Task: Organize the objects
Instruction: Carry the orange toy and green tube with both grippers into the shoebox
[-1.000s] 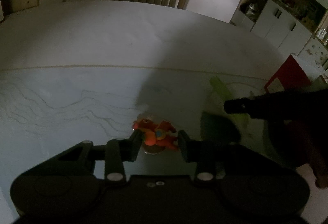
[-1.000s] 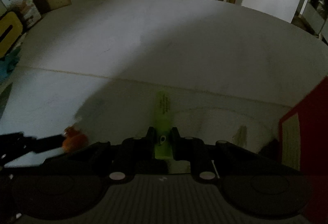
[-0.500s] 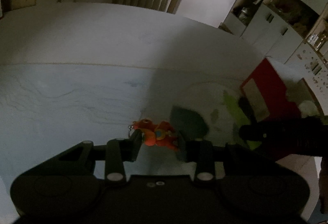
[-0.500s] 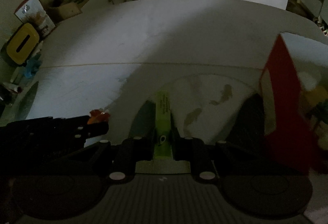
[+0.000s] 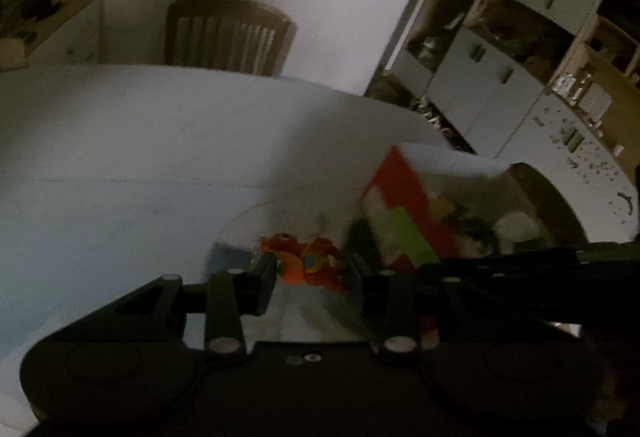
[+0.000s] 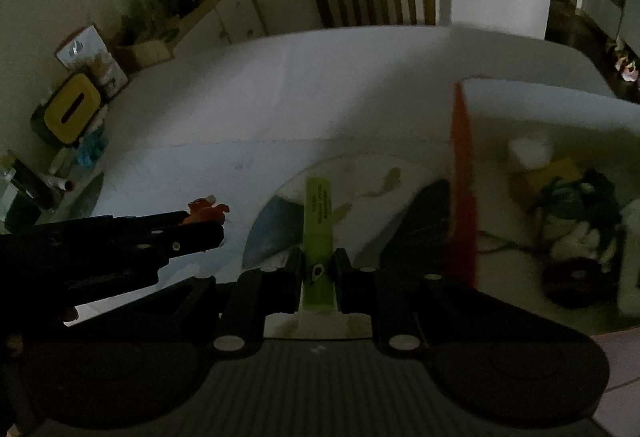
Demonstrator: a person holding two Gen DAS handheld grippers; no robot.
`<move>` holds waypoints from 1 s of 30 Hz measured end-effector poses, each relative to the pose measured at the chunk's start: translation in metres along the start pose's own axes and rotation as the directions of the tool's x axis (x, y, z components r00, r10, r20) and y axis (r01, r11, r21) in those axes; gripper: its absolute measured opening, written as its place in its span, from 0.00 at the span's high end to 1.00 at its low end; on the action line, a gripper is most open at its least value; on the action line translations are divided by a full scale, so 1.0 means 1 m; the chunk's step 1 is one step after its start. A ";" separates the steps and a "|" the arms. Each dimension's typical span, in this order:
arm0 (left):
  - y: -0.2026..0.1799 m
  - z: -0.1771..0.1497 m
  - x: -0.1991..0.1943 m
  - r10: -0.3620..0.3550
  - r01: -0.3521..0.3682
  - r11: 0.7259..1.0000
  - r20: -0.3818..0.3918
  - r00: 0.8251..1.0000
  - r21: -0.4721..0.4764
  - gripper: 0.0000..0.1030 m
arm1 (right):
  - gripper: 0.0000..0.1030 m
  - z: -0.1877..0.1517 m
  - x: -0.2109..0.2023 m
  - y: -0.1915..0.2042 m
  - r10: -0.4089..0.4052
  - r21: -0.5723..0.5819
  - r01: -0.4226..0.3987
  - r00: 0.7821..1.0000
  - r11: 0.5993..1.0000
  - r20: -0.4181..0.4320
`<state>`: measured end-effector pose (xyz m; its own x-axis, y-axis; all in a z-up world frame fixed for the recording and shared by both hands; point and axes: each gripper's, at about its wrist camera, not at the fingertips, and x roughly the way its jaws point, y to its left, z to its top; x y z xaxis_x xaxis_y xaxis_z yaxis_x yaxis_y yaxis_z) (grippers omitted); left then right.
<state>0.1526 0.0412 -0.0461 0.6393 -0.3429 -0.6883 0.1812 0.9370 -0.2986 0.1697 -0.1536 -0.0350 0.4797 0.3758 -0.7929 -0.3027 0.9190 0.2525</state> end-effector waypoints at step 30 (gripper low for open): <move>-0.199 0.014 0.099 -0.049 0.060 0.973 -0.058 0.997 0.221 0.65 | 0.85 0.022 -0.066 -0.209 -0.133 0.080 0.124 0.984 0.989 0.120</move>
<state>0.1899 -0.1780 -0.0456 0.5851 -0.3913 -0.7103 0.3803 0.9060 -0.1859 0.2199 -0.3681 -0.0230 0.6113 0.2615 -0.7469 -0.1740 0.9652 0.1955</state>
